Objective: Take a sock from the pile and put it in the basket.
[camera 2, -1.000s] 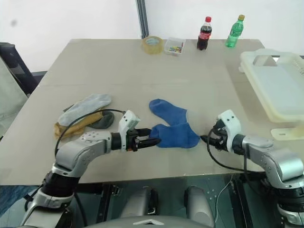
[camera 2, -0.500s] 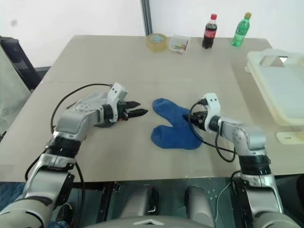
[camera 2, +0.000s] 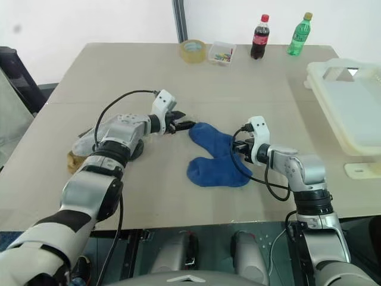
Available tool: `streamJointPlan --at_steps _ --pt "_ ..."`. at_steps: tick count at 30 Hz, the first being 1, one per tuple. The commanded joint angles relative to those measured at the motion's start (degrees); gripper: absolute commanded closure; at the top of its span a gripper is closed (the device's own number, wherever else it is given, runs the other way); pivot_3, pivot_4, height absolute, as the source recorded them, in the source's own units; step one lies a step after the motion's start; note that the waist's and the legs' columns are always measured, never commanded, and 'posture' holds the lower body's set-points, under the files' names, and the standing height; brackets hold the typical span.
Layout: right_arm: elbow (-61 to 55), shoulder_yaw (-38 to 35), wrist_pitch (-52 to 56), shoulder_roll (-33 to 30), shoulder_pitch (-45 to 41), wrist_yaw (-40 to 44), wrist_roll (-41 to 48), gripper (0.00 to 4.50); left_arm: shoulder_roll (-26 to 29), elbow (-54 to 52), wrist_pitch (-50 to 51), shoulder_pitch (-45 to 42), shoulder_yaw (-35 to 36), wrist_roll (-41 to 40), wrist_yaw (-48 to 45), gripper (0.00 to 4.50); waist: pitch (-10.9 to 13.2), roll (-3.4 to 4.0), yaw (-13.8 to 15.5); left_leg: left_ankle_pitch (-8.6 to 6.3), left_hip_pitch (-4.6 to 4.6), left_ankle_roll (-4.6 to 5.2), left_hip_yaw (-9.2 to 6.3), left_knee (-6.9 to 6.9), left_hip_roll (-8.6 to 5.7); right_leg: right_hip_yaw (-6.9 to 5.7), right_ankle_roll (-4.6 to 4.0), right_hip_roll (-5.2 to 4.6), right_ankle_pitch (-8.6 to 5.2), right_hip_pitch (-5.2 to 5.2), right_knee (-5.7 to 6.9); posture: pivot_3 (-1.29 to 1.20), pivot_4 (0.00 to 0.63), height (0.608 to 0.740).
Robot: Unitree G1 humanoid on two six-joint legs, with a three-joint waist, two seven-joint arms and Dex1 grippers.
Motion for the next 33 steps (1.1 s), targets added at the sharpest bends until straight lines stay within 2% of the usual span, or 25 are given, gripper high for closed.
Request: streamJointPlan --at_steps 1,5,7,14,17,21,22,27,33 --pt "-0.41 0.59 -1.31 -0.42 -0.37 0.76 -1.22 4.47 -1.01 1.89 -0.36 -3.33 3.02 -1.06 -2.95 1.28 0.00 0.00 -0.11 0.00 0.00 0.00 0.00 -0.01 0.00 -0.02 0.00 0.00 0.00 0.00 0.00 0.00 0.150 0.740" --pt "0.38 1.10 -2.49 -0.63 -0.41 1.41 -2.40 4.47 -2.12 2.64 4.24 -4.48 5.25 -2.38 -7.36 1.28 0.00 0.00 -0.20 0.00 -0.02 0.00 0.01 -0.02 0.01 -0.06 0.01 0.01 0.00 -0.02 0.02 0.00 0.150 0.740" --pt "0.49 1.32 -2.93 -0.63 -0.41 1.81 -2.90 4.47 -2.00 2.63 4.80 -3.80 3.54 -0.19 -8.76 1.28 0.00 0.00 -0.23 0.00 -0.01 0.00 -0.01 -0.02 0.01 -0.06 0.01 0.01 0.00 -0.02 0.03 0.00 0.150 0.740" --pt "0.60 1.54 -3.74 -0.74 -0.26 2.70 -3.93 4.47 -1.18 4.14 -0.20 -1.46 -1.94 8.38 -5.22 1.28 -0.01 0.01 -0.19 0.00 0.02 0.00 -0.06 -0.01 0.01 -0.05 0.01 0.01 0.00 0.00 0.09 0.00 0.150 0.740" --pt "0.83 1.48 -3.95 -0.82 -0.43 3.00 -4.34 4.50 -0.99 4.41 -1.87 -0.91 -2.99 10.23 -4.93 2.17 -0.01 0.01 -0.23 0.00 0.07 0.00 -0.05 0.00 0.01 -0.04 0.01 0.01 0.01 0.02 0.11 0.00 0.150 0.740" --pt "0.66 1.41 -4.03 -0.66 -0.31 3.19 -4.81 4.50 -0.81 4.48 -3.33 -0.26 -3.36 11.55 -3.96 4.01 -0.02 0.01 -0.21 0.01 0.10 -0.01 -0.06 0.01 0.02 -0.02 0.01 0.01 0.01 0.01 0.19 0.00 0.150 0.740" --pt "0.58 1.44 -4.07 -0.63 -0.26 3.21 -4.91 4.50 -0.79 4.46 -3.50 -0.14 -3.16 11.50 -3.50 4.34 -0.02 0.01 -0.21 0.01 0.11 -0.01 -0.05 0.03 0.02 -0.02 0.01 0.01 0.01 0.01 0.22 0.00 0.150 0.740" --pt "0.18 1.22 -5.40 -0.07 -0.33 2.88 -5.53 4.50 -1.53 2.10 -1.23 0.76 0.80 7.54 -2.97 4.34 -0.02 0.01 -0.29 0.03 0.26 -0.04 -0.09 0.09 0.03 0.06 0.01 0.00 0.00 0.01 0.46 0.00 0.150 0.740" --pt "1.84 -0.40 -10.06 2.35 -4.60 0.06 -7.33 4.50 -1.60 -14.51 10.64 7.15 5.52 0.39 -5.58 4.34 -0.01 0.01 -0.42 0.05 0.22 -0.08 -0.06 0.10 0.03 0.14 0.01 0.00 0.00 -0.14 0.68 0.00 0.150 0.740"
